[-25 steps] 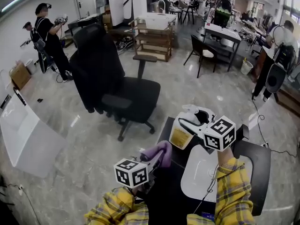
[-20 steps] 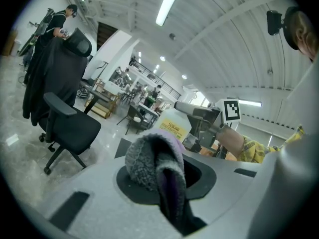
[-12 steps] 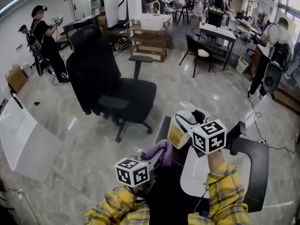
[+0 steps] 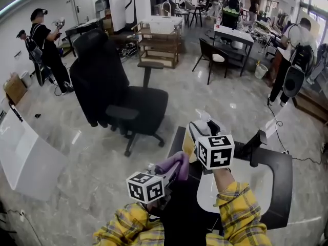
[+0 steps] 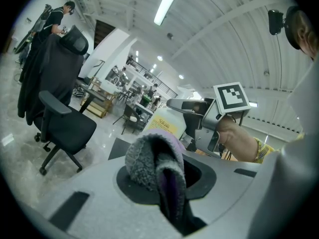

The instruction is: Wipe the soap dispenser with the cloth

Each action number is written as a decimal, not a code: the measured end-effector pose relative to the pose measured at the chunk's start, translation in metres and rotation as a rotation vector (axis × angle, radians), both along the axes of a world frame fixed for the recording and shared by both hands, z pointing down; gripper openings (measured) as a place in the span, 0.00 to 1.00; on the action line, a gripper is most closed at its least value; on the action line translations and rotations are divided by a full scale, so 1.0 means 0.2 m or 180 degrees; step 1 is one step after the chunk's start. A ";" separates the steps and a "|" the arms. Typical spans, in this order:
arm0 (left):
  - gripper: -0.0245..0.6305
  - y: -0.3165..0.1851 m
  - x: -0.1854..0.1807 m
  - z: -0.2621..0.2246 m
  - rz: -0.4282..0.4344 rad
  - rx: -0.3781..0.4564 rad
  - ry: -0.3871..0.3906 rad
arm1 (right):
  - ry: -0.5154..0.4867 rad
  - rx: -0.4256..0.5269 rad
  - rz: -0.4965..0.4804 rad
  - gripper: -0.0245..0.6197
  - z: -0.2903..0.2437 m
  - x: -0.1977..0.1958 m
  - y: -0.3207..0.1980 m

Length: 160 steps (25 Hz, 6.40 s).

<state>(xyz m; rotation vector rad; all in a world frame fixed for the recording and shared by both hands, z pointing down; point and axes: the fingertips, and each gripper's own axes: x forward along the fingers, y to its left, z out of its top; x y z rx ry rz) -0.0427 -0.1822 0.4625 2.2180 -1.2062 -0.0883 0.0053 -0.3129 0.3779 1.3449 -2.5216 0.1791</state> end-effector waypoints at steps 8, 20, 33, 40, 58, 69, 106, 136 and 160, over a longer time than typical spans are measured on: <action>0.11 0.00 -0.02 -0.01 0.0005 0.0011 0.0019 | 0.0010 0.0133 0.0379 0.41 -0.02 0.00 0.01; 0.11 0.00 -0.03 -0.02 0.0007 0.0027 0.0020 | -0.0066 0.0169 -0.0763 0.41 0.00 -0.04 0.05; 0.11 -0.01 -0.03 -0.01 -0.0037 -0.0014 0.0004 | -0.0164 0.0291 -0.1593 0.31 -0.04 -0.07 0.12; 0.11 -0.03 -0.04 -0.06 -0.0082 0.0111 -0.0063 | -0.0227 0.0403 -0.0926 0.31 -0.05 -0.05 0.07; 0.11 -0.06 -0.03 -0.23 -0.0088 0.0433 -0.0012 | -0.0544 0.0306 -0.0202 0.31 -0.08 -0.03 0.09; 0.11 -0.16 0.08 -0.38 0.0007 0.0802 -0.0129 | -0.0947 0.0384 -0.0055 0.31 -0.10 0.25 0.29; 0.11 -0.16 0.21 -0.02 0.0350 0.0386 -0.0001 | -0.1287 -0.0154 0.0330 0.30 0.21 0.44 0.42; 0.11 -0.15 0.21 0.52 0.0403 -0.0584 -0.0370 | -0.1305 -0.0371 0.0280 0.28 0.33 0.47 0.50; 0.11 0.01 0.08 0.17 0.0337 -0.0273 0.0066 | -0.1020 0.0312 -0.1325 0.36 -0.06 0.21 0.27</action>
